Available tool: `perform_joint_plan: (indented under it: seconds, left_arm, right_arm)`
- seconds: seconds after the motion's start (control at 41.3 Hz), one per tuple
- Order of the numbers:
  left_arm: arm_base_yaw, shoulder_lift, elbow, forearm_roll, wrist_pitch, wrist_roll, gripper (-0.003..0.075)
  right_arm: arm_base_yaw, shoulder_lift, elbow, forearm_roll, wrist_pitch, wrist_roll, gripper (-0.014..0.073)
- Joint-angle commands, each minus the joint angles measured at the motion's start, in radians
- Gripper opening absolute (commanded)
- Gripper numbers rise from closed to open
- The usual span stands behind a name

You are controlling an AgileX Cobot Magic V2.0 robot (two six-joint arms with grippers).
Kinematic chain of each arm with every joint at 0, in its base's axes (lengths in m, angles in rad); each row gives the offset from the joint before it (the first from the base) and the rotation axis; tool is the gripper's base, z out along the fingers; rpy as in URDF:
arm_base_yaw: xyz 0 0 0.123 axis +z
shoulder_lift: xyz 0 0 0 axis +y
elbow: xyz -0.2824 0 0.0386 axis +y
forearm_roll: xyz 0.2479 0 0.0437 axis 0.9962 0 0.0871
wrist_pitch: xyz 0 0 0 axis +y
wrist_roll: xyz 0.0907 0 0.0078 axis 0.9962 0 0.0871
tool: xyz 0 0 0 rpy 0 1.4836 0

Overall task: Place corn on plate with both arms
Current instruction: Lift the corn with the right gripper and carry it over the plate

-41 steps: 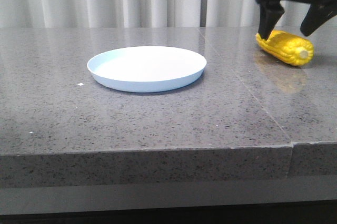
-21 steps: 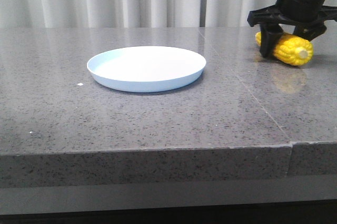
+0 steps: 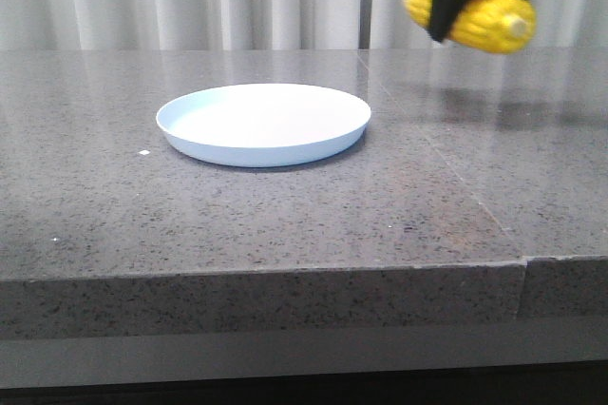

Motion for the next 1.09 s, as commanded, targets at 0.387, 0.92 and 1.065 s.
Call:
perform_joint_plan:
  seconds: [0.387, 0.92, 1.065]
  left_arm:
    - [-0.007, -0.005, -0.026, -0.021, -0.063, -0.001, 0.0438]
    - [-0.007, -0.005, -0.026, -0.021, -0.063, -0.001, 0.0438]
    - [-0.007, -0.005, -0.026, -0.021, -0.063, -0.001, 0.0438]
  right_arm:
    - [0.254, -0.019, -0.033, 0.163, -0.132, 0.16, 0.0339]
    - [0.258, 0.125, -0.033, 0.272, -0.291, 0.233, 0.0565]
    - [0.258, 0.103, -0.033, 0.263, -0.293, 0.233, 0.0659]
